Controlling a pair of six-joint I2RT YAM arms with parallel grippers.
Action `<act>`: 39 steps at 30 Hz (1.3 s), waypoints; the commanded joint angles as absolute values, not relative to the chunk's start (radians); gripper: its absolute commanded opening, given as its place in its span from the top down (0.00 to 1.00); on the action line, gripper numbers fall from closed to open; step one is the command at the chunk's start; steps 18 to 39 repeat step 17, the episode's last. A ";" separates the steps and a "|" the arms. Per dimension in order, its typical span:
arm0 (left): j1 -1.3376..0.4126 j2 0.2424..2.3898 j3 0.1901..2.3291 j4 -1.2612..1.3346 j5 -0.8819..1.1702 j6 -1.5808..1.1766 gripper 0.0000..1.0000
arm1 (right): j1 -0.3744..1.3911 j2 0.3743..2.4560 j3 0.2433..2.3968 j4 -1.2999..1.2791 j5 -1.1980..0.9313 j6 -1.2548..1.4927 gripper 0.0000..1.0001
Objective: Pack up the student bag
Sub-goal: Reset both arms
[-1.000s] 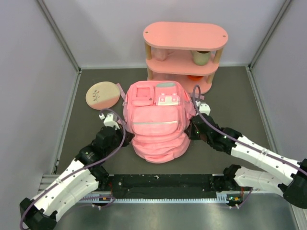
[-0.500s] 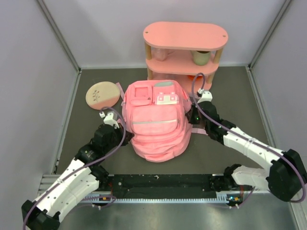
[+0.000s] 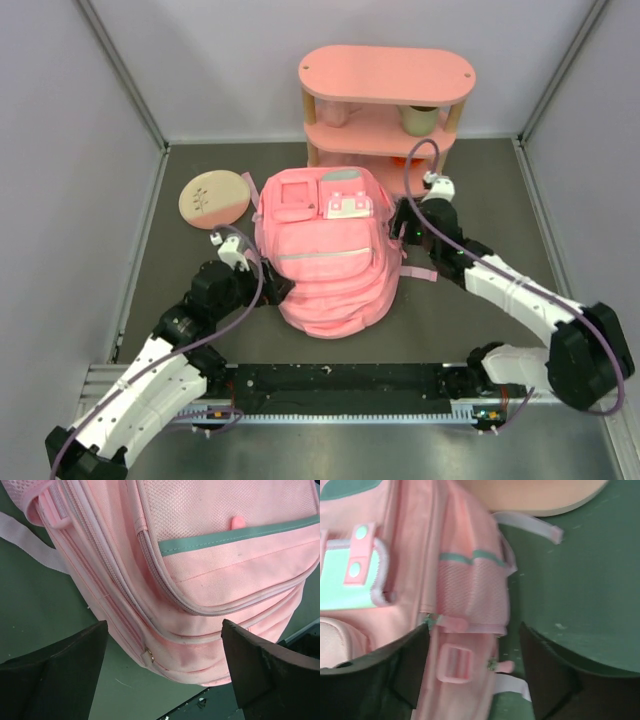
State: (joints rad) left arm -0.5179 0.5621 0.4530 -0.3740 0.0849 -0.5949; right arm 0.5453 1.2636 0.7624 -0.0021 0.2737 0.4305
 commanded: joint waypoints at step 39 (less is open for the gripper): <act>-0.515 0.553 0.638 -0.425 -0.346 -0.486 0.01 | 0.037 0.785 0.539 -0.299 0.443 0.523 0.01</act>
